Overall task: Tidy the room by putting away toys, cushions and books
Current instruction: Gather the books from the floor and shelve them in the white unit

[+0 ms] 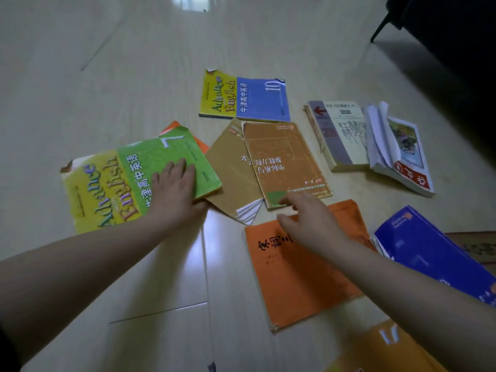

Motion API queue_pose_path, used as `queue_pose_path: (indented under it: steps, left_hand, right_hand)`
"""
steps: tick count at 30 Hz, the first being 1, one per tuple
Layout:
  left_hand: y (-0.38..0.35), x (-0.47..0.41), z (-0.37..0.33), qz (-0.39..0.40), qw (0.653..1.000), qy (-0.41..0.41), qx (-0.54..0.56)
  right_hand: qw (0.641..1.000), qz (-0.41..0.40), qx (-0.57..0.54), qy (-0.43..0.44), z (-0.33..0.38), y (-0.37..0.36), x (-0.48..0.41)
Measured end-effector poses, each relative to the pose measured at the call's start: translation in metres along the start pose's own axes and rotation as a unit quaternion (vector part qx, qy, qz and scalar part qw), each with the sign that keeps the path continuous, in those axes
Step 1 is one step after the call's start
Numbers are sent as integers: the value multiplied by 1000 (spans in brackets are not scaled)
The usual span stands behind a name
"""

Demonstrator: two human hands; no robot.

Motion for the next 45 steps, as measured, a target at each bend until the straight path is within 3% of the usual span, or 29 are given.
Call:
queue_pose_path:
  steps: [10,22,27,30,34,45]
  left_hand:
    - [-4,-25,29,-17,993,-56,104]
    - [-11,-29,29,-70,995,-60,45]
    - [-14,-27,26,-74,995,-63,16]
    - [-16,-29,26,-75,995,-59,6]
    - [-16,-31,28,-68,996,-54,-11]
    - [-14,-32,28,-68,996,-47,-17]
  right_hand:
    - [998,-47,-29,0,28,3,-111]
    - [997,-12,69,18,40,-17,-212]
    - [996,-44,75,-23,21,-14,-250]
    - [997,-19,61,-46,7,-9,-270]
    - [991,52,108,-61,-6,-20,-273]
    - [986,0,166,-25,-17,-25,-204]
Point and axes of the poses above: each hand's wrist, its own x-axis away from the middle knuckle, its own y-axis out of the back of the hand, z = x × y, the point moved 4 cm from there along -x, towards the middle knuckle, and after that the axes turned 1 degree about x, right-handed, at the moved point
